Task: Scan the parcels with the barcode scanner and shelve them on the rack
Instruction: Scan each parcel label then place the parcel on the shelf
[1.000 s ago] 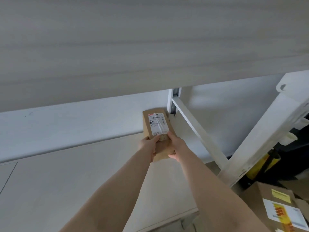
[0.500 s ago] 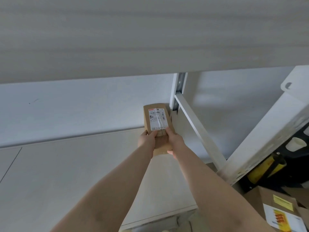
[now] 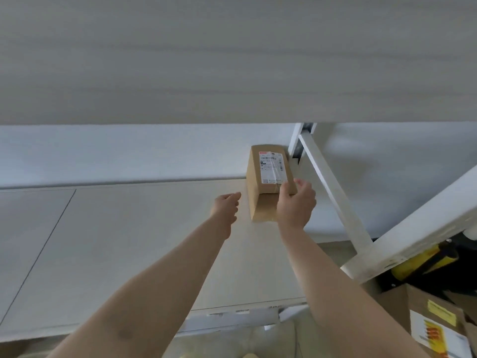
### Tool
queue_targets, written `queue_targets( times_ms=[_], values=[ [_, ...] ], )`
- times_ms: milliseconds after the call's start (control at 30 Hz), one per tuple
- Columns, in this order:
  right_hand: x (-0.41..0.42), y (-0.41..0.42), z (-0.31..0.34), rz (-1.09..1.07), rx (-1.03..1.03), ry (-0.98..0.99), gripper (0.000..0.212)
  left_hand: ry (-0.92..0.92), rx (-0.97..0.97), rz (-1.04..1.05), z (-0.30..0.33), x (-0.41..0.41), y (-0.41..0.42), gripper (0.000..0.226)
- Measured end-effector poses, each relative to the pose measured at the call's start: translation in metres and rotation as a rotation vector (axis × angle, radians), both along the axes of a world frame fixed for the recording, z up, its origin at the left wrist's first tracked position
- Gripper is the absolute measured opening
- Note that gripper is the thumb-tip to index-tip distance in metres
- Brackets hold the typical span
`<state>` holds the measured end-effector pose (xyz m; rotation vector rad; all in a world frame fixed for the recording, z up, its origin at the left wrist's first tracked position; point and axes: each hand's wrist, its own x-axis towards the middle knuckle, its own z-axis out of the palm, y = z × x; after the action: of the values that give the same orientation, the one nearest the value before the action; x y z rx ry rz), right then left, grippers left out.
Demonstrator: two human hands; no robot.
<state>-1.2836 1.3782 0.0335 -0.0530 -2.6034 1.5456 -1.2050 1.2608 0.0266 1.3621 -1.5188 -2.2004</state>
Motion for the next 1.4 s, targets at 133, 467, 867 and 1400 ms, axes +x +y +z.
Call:
queue_targets(
  times_ms=[133, 467, 867, 1400],
  values=[
    [0.043, -0.040, 0.021, 0.194, -0.216, 0.029, 0.017, 0.188, 0.147, 0.218, 0.001, 0.054, -0.025, 0.008],
    [0.220, -0.167, 0.004, 0.633, -0.495, -0.698, 0.021, 0.324, 0.197, 0.640, -0.005, 0.279, -0.129, 0.009],
    [0.514, -0.329, -0.022, 0.992, -0.401, -0.903, 0.015, 0.336, 0.175, 1.070, -0.015, 0.589, -0.225, 0.013],
    [0.735, -0.535, -0.040, 1.251, -0.233, -1.061, 0.006, 0.355, 0.131, 1.389, -0.031, 0.786, -0.380, 0.009]
  ],
)
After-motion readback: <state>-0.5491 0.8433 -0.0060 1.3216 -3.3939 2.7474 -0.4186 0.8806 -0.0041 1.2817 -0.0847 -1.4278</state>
